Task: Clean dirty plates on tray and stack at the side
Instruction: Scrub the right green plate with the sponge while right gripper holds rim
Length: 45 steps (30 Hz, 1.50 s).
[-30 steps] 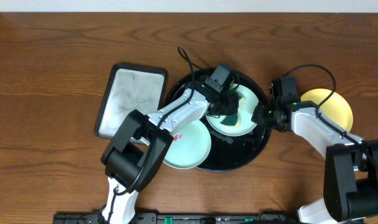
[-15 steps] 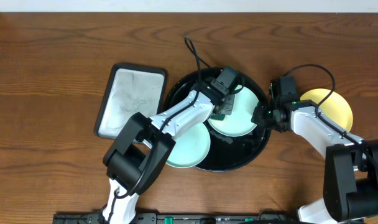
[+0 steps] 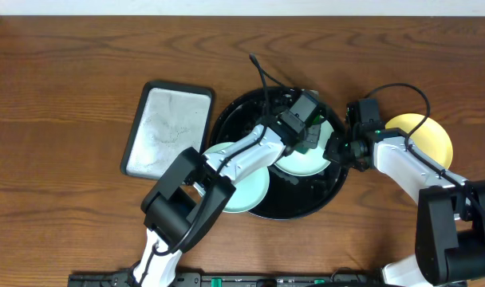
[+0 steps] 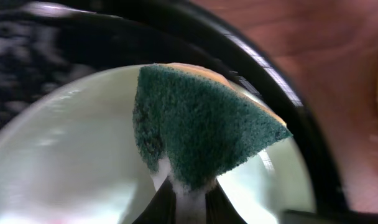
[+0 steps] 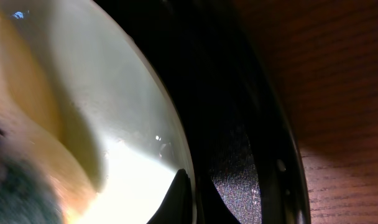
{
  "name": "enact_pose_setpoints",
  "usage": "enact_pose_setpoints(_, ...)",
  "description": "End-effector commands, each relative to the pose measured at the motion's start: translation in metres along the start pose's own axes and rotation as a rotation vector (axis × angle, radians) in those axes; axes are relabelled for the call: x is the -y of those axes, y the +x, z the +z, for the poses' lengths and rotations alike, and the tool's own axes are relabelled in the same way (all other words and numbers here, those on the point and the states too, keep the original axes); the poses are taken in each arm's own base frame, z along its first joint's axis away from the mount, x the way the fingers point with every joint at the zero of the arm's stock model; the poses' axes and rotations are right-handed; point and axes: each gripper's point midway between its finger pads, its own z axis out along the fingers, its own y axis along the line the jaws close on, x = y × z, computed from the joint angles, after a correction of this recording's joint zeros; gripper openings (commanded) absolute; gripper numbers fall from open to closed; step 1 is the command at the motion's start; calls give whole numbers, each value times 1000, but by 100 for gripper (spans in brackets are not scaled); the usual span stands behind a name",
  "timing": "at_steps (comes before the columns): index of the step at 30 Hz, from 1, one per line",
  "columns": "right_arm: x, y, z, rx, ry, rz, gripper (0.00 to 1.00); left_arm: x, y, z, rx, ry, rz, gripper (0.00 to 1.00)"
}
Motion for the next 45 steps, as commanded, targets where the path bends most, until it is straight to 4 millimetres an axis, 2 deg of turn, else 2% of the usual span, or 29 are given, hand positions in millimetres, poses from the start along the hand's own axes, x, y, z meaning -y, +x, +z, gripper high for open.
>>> enact_pose_setpoints(1, 24, 4, 6, 6, 115, -16, 1, 4, 15, 9, -52, 37, -29, 8)
enact_pose_setpoints(4, 24, 4, 6, 6, 115, -16, 1, -12, 13, 9, -52, -12, -14, 8)
enact_pose_setpoints(8, 25, 5, 6, 5, 116, -16, 1, -70, 9, 3, -52, -244, 116, 8)
enact_pose_setpoints(10, 24, 5, 6, 5, 115, -16, 1, -87, 2, -1, -42, -314, 197, 8)
enact_pose_setpoints(12, 25, 5, 6, 6, 116, -16, 1, -93, -6, -2, -36, -337, 323, 8)
enact_pose_setpoints(15, 25, 5, 6, 5, 116, -16, 1, -92, -15, -2, -12, -345, 414, 8)
enact_pose_setpoints(19, 25, 5, 6, 4, 117, -16, 1, -84, -31, -1, 59, -325, 411, 9)
enact_pose_setpoints(22, 25, 5, 6, 3, 117, -16, 1, -76, -39, 0, 121, -299, 283, 10)
enact_pose_setpoints(25, 25, 5, 6, 4, 117, -16, 1, -59, -37, 3, 136, -217, 154, 10)
enact_pose_setpoints(30, 25, 5, 6, 3, 117, -16, 1, -45, -37, 5, 144, -138, 34, 9)
enact_pose_setpoints(33, 25, 5, 6, 4, 117, -16, 1, -33, -35, 7, 129, -69, 20, 9)
enact_pose_setpoints(39, 25, 5, 6, 4, 117, -16, 1, -24, -10, 9, 23, -26, 31, 8)
enact_pose_setpoints(45, 25, 5, 6, 4, 117, -16, 1, -45, 33, 5, -155, -114, 31, 8)
